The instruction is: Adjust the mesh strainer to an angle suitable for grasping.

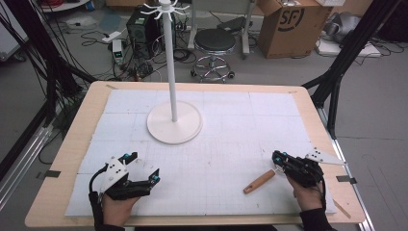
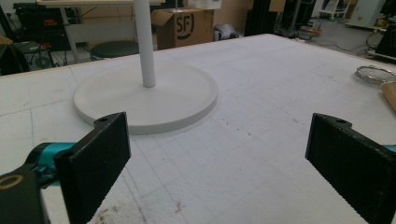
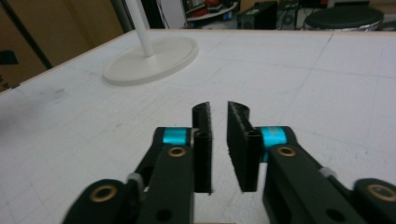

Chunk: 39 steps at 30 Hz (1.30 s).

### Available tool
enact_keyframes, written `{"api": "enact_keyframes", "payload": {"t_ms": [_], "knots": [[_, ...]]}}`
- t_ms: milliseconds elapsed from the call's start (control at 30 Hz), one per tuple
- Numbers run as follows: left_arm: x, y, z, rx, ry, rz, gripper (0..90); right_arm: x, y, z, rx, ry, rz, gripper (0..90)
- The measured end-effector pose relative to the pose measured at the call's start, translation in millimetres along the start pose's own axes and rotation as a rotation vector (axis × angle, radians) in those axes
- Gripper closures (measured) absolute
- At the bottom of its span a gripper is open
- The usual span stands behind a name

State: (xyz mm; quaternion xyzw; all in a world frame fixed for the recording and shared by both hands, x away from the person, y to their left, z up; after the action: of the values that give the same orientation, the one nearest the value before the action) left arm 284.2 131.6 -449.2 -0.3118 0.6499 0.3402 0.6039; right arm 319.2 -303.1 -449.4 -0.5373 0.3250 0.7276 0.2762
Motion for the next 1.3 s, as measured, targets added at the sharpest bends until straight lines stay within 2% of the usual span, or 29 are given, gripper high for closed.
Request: {"api": "enact_keyframes", "payload": {"t_ms": [67, 267, 400, 433, 467, 500, 600, 700, 800, 933, 1067, 1167, 1300], "knots": [[0.0, 0.4, 0.0, 0.002, 0.000, 0.000, 7.2, 2.5, 0.9, 2.6, -0.019, -0.004, 0.019, 89.5], [1.6, 0.8, 0.6, 0.000, 0.001, 0.008, 7.2, 8.1, 6.5, 11.5, -0.050, -0.034, 0.033, 89.5], [1.0, 0.7, -0.3, 0.002, 0.000, 0.004, 7.2, 18.2, 9.4, 19.3, -0.074, -0.023, 0.079, 89.5], [1.2, 0.7, -0.4, 0.002, 0.002, 0.005, 7.2, 25.5, 10.9, 22.6, -0.078, -0.026, 0.104, 89.5], [1.3, 0.6, -0.5, 0.004, 0.000, 0.006, 7.2, 25.5, 10.9, 22.6, -0.078, -0.026, 0.104, 89.5], [1.5, 0.5, -0.4, 0.002, 0.000, 0.007, 7.2, 32.8, 13.8, 26.4, -0.077, -0.047, 0.128, 89.5], [1.9, 0.4, -0.3, -0.001, -0.005, 0.010, 7.2, 39.5, 17.3, 31.8, -0.086, -0.042, 0.152, 89.5], [2.2, 0.5, -1.2, 0.001, -0.013, 0.014, 7.2, 48.8, 22.7, 40.3, -0.112, -0.030, 0.190, 89.5], [1.8, 0.4, -1.6, 0.002, -0.009, 0.011, 7.2, 54.6, 24.1, 45.0, -0.129, -0.039, 0.216, 89.5], [1.8, 0.4, -1.2, 0.002, -0.007, 0.010, 7.2, 59.2, 23.2, 49.2, -0.139, -0.039, 0.243, 89.5], [2.5, 0.9, -0.8, -0.001, -0.005, 0.014, 7.2, 63.7, 20.0, 53.9, -0.155, -0.016, 0.267, 89.5], [2.7, 3.0, -0.3, -0.009, -0.003, 0.012, 7.2, 67.4, 15.5, 54.1, -0.138, -0.012, 0.303, 89.5], [1.9, 4.4, 1.6, -0.016, 0.000, 0.006, 7.2, 70.0, 8.7, 56.0, -0.145, -0.001, 0.329, 89.6]]}}
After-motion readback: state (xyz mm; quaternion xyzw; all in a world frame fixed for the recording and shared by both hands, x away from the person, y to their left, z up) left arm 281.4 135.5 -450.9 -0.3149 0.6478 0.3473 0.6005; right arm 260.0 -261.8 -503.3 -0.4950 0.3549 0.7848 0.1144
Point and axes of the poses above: each handheld gripper's, and its own axes: y roughly backward along the jaws, x roughly out of its underside, z roughly to its left, the point moved 8 cm from there along -y, roughly forward along the jaws, and after that the axes turned 9 degrees about -z, right-handed, at the moved point
